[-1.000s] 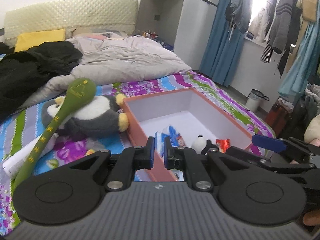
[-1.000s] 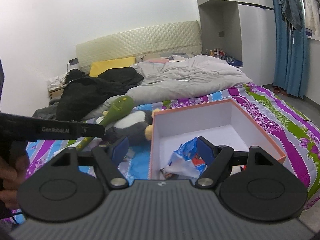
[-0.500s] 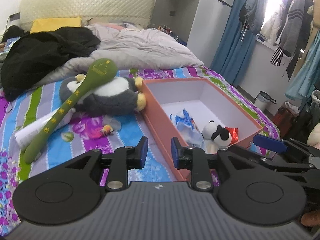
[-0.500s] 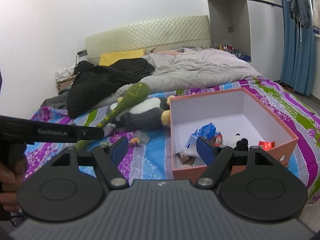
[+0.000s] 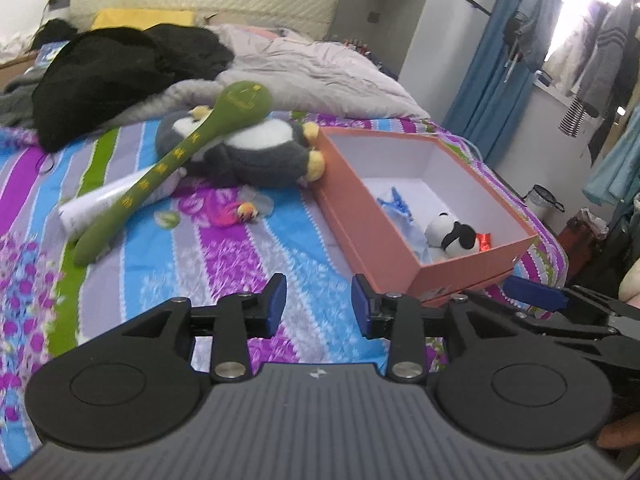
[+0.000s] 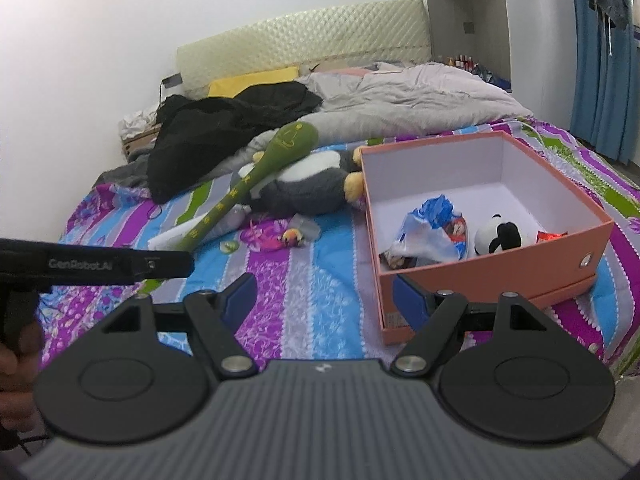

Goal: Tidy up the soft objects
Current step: 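Withdraw both open tools from the box toward the pile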

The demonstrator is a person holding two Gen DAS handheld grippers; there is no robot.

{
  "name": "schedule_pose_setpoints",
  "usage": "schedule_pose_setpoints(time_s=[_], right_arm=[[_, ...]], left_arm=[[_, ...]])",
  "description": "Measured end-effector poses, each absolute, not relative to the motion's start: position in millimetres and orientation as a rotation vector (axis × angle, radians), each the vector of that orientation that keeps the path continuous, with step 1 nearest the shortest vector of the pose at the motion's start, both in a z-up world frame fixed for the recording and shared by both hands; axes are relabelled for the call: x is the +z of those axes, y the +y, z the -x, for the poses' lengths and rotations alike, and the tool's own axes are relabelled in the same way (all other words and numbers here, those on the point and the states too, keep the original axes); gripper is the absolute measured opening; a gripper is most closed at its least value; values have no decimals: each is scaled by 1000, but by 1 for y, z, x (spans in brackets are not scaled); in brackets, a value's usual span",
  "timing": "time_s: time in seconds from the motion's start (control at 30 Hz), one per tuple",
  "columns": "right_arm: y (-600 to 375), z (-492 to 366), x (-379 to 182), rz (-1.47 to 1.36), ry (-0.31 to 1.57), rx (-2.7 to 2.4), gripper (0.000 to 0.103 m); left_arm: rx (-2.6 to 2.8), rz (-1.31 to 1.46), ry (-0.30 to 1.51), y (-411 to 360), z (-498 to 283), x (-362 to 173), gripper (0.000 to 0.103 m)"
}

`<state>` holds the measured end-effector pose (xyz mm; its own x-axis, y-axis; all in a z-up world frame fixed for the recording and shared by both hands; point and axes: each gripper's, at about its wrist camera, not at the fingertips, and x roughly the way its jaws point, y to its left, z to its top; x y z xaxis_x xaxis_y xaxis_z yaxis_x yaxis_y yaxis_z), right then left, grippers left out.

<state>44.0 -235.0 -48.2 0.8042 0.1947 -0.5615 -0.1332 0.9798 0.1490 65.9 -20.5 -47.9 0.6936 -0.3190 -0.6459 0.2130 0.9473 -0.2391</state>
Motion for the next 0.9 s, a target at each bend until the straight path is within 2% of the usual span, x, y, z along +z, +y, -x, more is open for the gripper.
schedule_pose_setpoints(time_s=[0.1, 0.9], right_arm=[[-232, -48, -53, -103, 632, 178, 77], [-195, -136, -72, -117, 668, 260, 77]], left_arm=[[-282, 159, 763, -14, -64, -57, 51], [-192, 169, 812, 16, -134, -90, 51]])
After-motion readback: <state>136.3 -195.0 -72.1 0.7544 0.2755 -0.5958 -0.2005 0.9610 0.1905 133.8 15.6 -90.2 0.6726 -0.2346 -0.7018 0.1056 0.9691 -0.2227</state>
